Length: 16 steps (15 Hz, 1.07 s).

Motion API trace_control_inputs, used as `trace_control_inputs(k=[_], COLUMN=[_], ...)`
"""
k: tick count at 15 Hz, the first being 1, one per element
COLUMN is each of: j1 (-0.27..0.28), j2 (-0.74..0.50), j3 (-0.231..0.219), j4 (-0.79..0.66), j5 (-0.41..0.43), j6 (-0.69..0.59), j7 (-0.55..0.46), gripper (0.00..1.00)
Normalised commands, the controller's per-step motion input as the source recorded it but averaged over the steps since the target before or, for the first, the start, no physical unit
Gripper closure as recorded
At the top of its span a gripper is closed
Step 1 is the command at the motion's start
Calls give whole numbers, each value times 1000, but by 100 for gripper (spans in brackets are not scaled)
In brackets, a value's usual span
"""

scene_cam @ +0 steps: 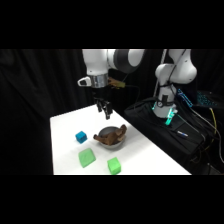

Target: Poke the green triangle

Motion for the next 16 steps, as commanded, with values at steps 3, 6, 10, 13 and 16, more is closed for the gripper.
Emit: trace_control_inputs(k=[3, 6, 10, 13, 16], j1=[10, 33, 34, 7, 10], j2=[3, 192, 412, 588, 584], j3=[46, 56, 29, -6, -16], j4=[77, 436, 715, 865, 827], j5=[-36, 11, -23, -39, -53], j6=[24, -145, -251, -287, -265], j7=[120, 146, 132, 85, 72], gripper=[0, 0, 0, 0, 0])
